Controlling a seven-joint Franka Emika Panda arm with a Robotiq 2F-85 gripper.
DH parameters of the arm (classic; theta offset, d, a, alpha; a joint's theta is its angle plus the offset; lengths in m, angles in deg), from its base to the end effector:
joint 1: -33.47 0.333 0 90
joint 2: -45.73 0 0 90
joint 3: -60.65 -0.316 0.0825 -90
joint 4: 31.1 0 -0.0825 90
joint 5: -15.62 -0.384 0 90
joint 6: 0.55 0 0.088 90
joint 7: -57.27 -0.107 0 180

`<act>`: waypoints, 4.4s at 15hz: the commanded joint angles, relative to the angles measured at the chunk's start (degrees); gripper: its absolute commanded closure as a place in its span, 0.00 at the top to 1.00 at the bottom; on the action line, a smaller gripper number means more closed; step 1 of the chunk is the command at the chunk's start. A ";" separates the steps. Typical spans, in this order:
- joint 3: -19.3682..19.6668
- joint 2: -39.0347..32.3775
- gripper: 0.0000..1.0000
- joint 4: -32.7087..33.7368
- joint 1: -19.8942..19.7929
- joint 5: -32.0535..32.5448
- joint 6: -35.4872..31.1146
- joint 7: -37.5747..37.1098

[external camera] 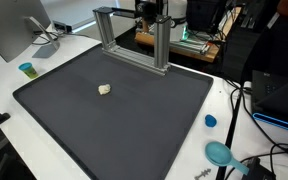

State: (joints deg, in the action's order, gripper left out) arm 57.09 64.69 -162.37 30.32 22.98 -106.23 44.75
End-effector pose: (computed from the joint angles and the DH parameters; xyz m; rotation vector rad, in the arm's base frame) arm 0.4373 -0.0057 0.4733 2.9729 -0.2592 -0.1499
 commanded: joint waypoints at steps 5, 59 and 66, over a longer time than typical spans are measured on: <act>1.10 8.10 1.00 -6.38 0.92 -3.23 -1.21 1.86; 0.48 18.01 0.70 -21.07 0.08 -6.87 -13.84 -1.48; -1.46 18.58 0.61 -21.73 -1.03 -4.16 -13.95 -4.27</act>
State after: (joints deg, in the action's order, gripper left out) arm 57.11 81.00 -182.58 30.40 16.69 -119.95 42.33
